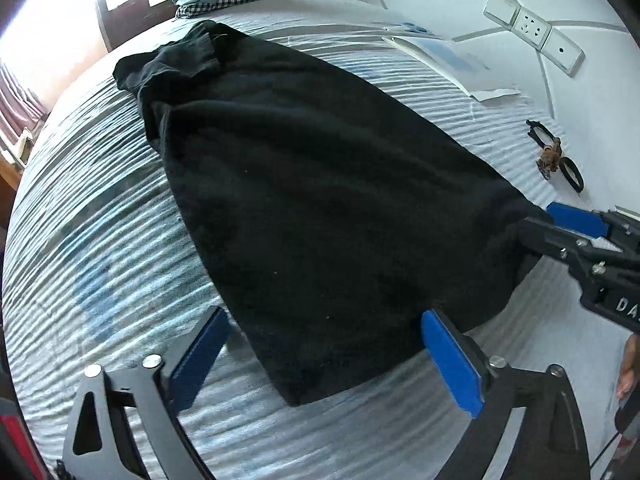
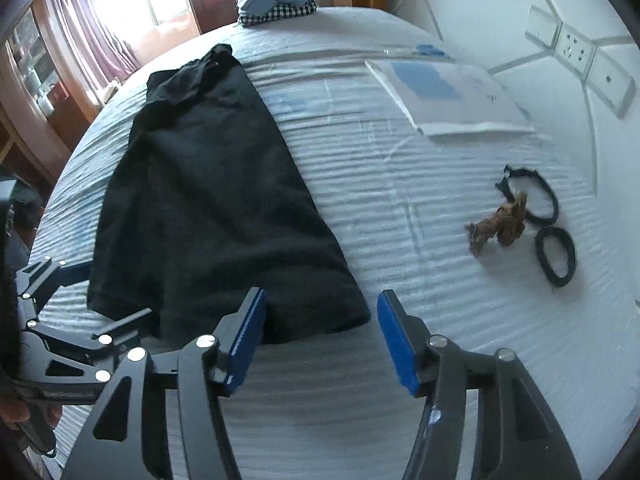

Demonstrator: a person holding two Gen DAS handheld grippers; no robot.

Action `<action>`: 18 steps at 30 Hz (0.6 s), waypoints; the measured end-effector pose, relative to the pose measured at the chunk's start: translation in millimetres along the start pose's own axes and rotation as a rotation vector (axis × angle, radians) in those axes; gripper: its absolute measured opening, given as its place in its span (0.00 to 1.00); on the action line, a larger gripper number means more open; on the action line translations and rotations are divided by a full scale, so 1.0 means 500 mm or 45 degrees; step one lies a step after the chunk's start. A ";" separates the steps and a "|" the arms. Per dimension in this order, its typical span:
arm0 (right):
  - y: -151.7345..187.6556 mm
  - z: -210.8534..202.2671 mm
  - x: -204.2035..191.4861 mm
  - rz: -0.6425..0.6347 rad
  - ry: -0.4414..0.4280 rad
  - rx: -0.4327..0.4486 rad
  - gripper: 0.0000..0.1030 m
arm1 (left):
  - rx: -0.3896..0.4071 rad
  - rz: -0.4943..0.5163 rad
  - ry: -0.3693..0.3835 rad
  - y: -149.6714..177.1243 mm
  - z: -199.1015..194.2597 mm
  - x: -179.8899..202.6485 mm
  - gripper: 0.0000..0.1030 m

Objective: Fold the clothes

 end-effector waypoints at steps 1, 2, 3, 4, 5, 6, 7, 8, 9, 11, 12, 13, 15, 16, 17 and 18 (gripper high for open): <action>0.001 0.006 -0.001 -0.007 -0.013 -0.005 0.56 | -0.004 0.003 -0.003 -0.001 0.001 0.001 0.98; 0.002 0.011 -0.002 -0.014 -0.026 -0.009 0.56 | -0.004 0.010 0.001 0.000 0.000 0.003 0.97; 0.004 0.017 -0.004 -0.022 -0.037 -0.014 0.56 | -0.004 0.017 0.006 0.000 -0.001 0.004 0.93; 0.005 0.021 -0.007 -0.032 -0.039 -0.015 0.56 | 0.007 0.033 0.012 0.000 -0.006 0.010 0.82; 0.006 0.024 -0.009 -0.045 -0.034 -0.004 0.56 | 0.015 0.046 0.020 0.000 -0.010 0.018 0.77; 0.007 0.025 -0.011 -0.056 -0.026 0.000 0.56 | 0.022 0.059 0.027 -0.001 -0.014 0.026 0.67; 0.008 0.025 -0.013 -0.067 -0.016 0.002 0.56 | 0.029 0.071 0.034 -0.001 -0.018 0.035 0.64; 0.009 0.026 -0.014 -0.074 -0.009 0.001 0.56 | 0.031 0.074 0.042 -0.002 -0.019 0.036 0.64; 0.009 0.026 -0.015 -0.080 -0.002 0.001 0.56 | 0.032 0.075 0.049 -0.003 -0.019 0.036 0.64; 0.010 0.027 -0.017 -0.092 0.012 0.001 0.56 | 0.036 0.095 0.056 -0.004 -0.019 0.037 0.64; 0.010 0.027 -0.017 -0.090 0.014 0.003 0.56 | 0.040 0.104 0.065 -0.006 -0.019 0.037 0.63; 0.011 0.027 -0.017 -0.085 0.017 0.002 0.55 | 0.043 0.112 0.074 -0.007 -0.019 0.037 0.61; 0.010 0.026 -0.016 -0.064 0.033 -0.009 0.52 | 0.050 0.130 0.101 -0.009 -0.021 0.038 0.47; 0.009 0.026 -0.018 -0.040 0.034 -0.016 0.40 | 0.051 0.136 0.123 -0.010 -0.025 0.041 0.30; 0.008 0.024 -0.024 -0.028 0.022 -0.021 0.21 | 0.054 0.148 0.117 -0.013 -0.029 0.042 0.24; 0.008 0.023 -0.030 -0.018 0.011 -0.025 0.14 | 0.059 0.165 0.098 -0.018 -0.033 0.042 0.19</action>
Point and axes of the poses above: each gripper's, at about its wrist camera, not at the fingertips, and z roughly the way its jaws point, x to its right, y to its underside, the point moved 7 cm from there along z, roughly the way its jaws point, and after that the axes turned 12 degrees about z, right-handed, at the moved point
